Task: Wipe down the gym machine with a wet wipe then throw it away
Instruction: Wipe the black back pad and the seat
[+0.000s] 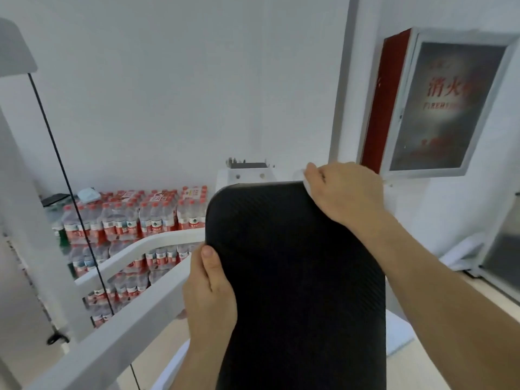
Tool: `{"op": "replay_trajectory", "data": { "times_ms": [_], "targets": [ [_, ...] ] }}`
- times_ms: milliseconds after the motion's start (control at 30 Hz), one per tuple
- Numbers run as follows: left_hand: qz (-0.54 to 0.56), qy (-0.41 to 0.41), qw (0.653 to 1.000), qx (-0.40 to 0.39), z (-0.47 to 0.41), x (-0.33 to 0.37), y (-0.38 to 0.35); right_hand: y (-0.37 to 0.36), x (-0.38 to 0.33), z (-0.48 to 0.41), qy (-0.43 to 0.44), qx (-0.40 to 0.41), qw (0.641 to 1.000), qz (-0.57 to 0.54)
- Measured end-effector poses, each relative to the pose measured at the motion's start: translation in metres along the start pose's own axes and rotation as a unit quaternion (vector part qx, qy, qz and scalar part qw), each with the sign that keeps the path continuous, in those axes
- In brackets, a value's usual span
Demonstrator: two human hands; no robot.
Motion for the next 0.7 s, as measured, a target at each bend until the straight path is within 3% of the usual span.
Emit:
{"op": "replay_trajectory", "data": {
  "times_ms": [133, 200, 267, 367, 467, 567, 634, 700],
  "targets": [
    [-0.009, -0.003, 1.0, 0.022, -0.002, -0.002, -0.002, -0.027, -0.084, 0.011, 0.139, 0.085, 0.986, 0.022],
    [-0.012, 0.002, 1.0, 0.02, -0.002, -0.004, -0.001, -0.039, -0.124, 0.016, 0.208, 0.06, 0.976, 0.0],
    [-0.008, 0.008, 1.0, 0.019, -0.001, -0.003, -0.001, -0.038, -0.116, 0.015, 0.245, 0.063, 0.967, -0.023],
    [0.0, 0.017, 1.0, 0.007, 0.001, -0.001, -0.002, -0.029, -0.04, 0.018, 0.229, 0.077, 0.97, -0.037],
    [-0.006, 0.028, 1.0, -0.001, 0.003, -0.002, -0.004, -0.027, 0.027, 0.033, 0.094, 0.156, 0.979, -0.09],
    [-0.003, 0.016, 1.0, 0.004, 0.003, -0.004, -0.003, -0.039, 0.029, 0.057, -0.002, 0.209, 0.973, -0.1],
    [0.003, 0.015, 1.0, 0.009, 0.003, -0.007, -0.004, -0.05, 0.018, 0.08, 0.028, 0.172, 0.984, -0.039],
    [0.006, 0.026, 1.0, 0.011, 0.001, -0.01, -0.004, -0.06, 0.007, 0.102, 0.112, 0.119, 0.986, -0.008]
  ]
}}
Point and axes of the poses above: each hand's wrist, its own z-axis away from the middle knuckle, its own y-axis out of the back of the hand, x = y × z, the point moved 2 cm from there along -z, towards the middle knuckle, and after that the axes turned 6 degrees about -z, right-handed, at the moved point
